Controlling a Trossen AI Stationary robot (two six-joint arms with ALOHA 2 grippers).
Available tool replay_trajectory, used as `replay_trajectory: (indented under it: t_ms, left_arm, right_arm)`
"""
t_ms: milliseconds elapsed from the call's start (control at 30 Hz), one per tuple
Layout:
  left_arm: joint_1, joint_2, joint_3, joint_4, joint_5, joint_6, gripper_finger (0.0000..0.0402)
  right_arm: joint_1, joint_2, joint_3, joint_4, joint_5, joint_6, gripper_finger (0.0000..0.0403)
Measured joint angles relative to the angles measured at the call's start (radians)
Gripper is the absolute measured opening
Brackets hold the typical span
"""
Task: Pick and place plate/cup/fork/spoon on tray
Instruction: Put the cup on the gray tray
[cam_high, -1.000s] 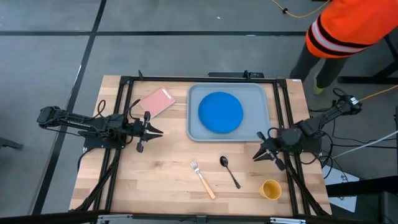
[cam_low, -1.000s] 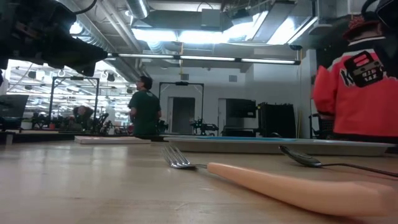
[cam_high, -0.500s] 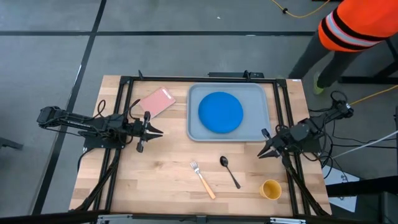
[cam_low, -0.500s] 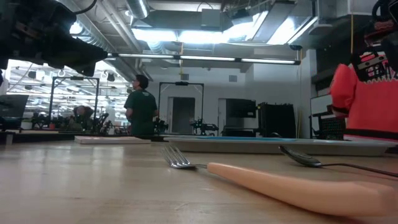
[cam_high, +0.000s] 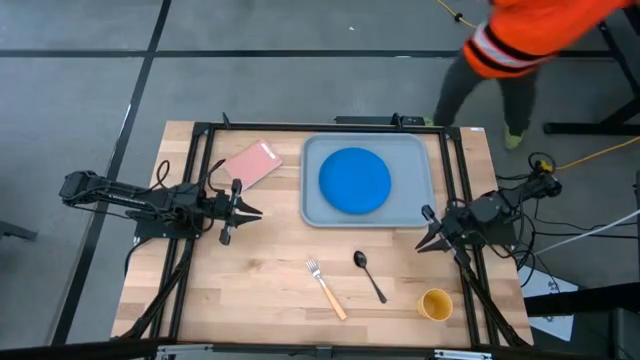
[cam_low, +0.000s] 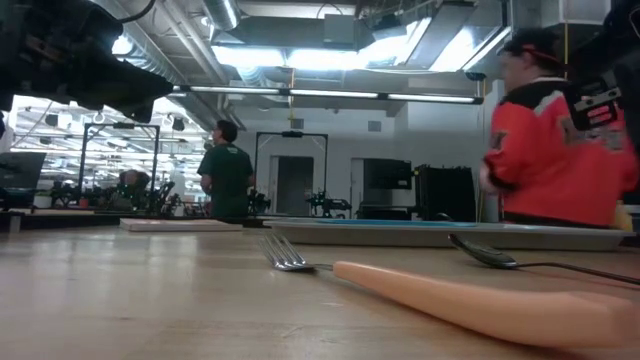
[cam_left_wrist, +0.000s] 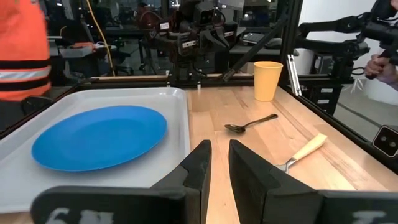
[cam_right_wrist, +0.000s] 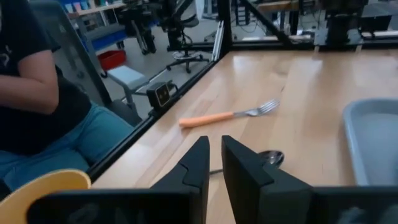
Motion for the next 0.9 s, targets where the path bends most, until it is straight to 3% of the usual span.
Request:
replay_trajectory:
  t_ms: [200, 900]
  left_arm:
    - [0.000, 0.001, 0.000, -0.001, 0.000, 0.000, 0.0049]
    - [0.000, 0.001, 0.000, -0.002, 0.000, 0.000, 0.0049]
  right_arm:
    - [-0.028, -0.003, -0.006, 0.023, 0.085, 0.057, 0.0048]
    - [-0.035, 0.001, -0.006, 0.022, 0.078, 0.048, 0.0048]
